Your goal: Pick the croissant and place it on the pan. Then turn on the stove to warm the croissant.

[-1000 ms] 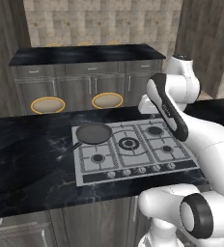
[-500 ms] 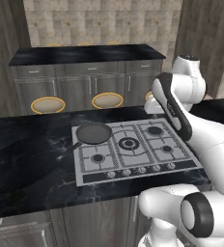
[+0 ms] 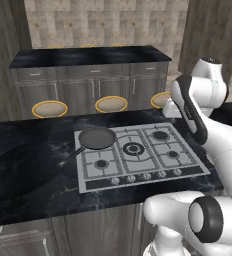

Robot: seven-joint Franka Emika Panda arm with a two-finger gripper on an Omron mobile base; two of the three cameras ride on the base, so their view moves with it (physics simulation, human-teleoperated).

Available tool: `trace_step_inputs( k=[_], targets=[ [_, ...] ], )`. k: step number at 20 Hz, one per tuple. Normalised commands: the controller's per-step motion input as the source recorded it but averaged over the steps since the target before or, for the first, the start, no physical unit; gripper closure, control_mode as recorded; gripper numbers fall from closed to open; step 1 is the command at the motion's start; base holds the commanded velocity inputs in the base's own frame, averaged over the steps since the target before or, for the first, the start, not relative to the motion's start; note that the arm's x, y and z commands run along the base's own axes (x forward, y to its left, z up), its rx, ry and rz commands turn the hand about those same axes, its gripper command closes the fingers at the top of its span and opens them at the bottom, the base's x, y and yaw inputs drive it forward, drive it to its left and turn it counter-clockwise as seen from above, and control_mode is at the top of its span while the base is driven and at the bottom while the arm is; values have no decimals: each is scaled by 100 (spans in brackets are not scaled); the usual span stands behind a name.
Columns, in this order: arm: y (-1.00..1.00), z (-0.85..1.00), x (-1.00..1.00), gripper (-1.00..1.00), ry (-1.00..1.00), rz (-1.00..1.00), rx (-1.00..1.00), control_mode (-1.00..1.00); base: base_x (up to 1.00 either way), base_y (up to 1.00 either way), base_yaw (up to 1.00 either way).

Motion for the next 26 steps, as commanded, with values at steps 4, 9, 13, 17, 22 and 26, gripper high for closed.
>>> trace_step_inputs(
  k=[4, 9, 13, 17, 22, 26],
  targets=[
    [-41, -5, -1, -100, 0, -8, 0, -100, 0, 0, 0],
    [-37, -11, -2, -100, 0, -9, 0, -100, 0, 0, 0],
    [-36, -17, -4, -100, 0, -10, 0, -100, 0, 0, 0],
    [-31, -20, -11, -100, 0, -10, -2, -100, 0, 0, 0],
    [-28, -17, -11, -100, 0, -10, -4, -100, 0, 0, 0],
    [-27, -11, -6, -100, 0, -9, -4, -100, 0, 0, 0]
  ],
)
